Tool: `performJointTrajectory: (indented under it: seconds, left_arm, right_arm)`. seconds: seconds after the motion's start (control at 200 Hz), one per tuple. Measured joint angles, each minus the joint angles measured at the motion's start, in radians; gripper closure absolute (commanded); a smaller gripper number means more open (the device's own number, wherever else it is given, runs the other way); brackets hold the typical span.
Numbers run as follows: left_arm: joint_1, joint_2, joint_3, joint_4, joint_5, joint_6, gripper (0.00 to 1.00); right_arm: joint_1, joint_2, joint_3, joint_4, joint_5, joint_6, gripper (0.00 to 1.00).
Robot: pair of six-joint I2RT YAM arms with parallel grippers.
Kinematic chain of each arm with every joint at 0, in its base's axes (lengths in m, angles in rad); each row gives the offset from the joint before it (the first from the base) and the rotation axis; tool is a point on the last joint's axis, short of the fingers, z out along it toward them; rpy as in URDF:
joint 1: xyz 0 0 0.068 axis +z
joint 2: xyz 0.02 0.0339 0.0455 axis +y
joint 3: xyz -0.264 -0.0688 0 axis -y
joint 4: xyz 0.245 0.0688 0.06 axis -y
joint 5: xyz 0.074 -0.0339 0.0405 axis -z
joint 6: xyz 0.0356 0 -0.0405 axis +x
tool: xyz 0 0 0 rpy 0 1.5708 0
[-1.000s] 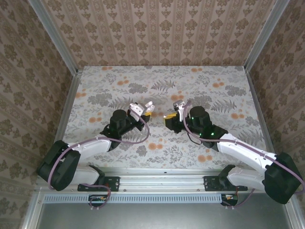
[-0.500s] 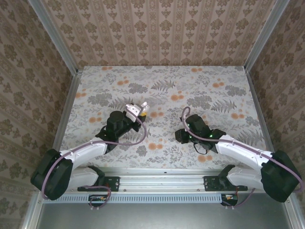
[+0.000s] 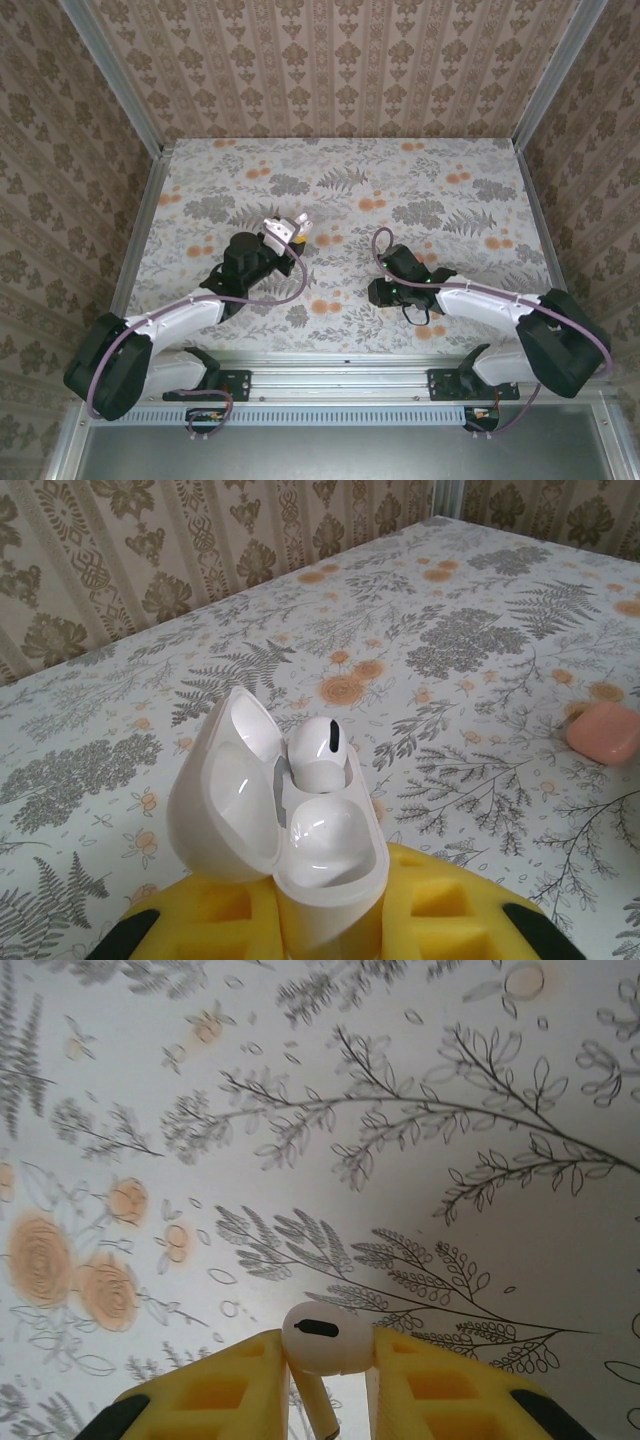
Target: Insert the wireless bluetooth earbuds into the charging case
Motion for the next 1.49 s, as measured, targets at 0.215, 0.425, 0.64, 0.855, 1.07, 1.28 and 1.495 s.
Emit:
performJointTrajectory:
  seconds: [0.215,0.425,0.64,0.855,1.07,1.28,1.495]
  left_arm:
    - [0.001,0.0,0.0,-0.013,0.0,0.003,0.97]
    - [0.007,-0.005,0.0,-0.028,0.0,0.003,0.97]
    - [0.008,-0.006,0.0,-0.032,0.0,0.004,0.97]
    - [0.013,-0.01,0.0,-0.043,0.0,0.004,0.97]
    - [0.013,-0.019,0.0,-0.047,0.001,0.004,0.97]
    - [0.013,-0.021,0.0,-0.05,0.0,0.004,0.97]
    - [0.013,-0.033,0.0,-0.05,0.0,0.004,0.97]
  right_arm:
    - [0.0,0.079,0.024,-0.039,0.0,0.004,0.72]
    - [-0.002,0.141,0.109,-0.13,-0.011,0.013,0.61]
    - [-0.004,0.179,0.235,-0.303,-0.006,0.018,0.52]
    - [-0.029,0.183,0.43,-0.543,-0.004,0.014,0.48]
    - [-0.067,0.27,0.574,-0.723,-0.023,0.005,0.47]
    - [-0.071,0.375,0.612,-0.767,-0.07,0.0,0.48]
    - [-0.071,0.452,0.619,-0.767,-0.117,-0.001,0.5]
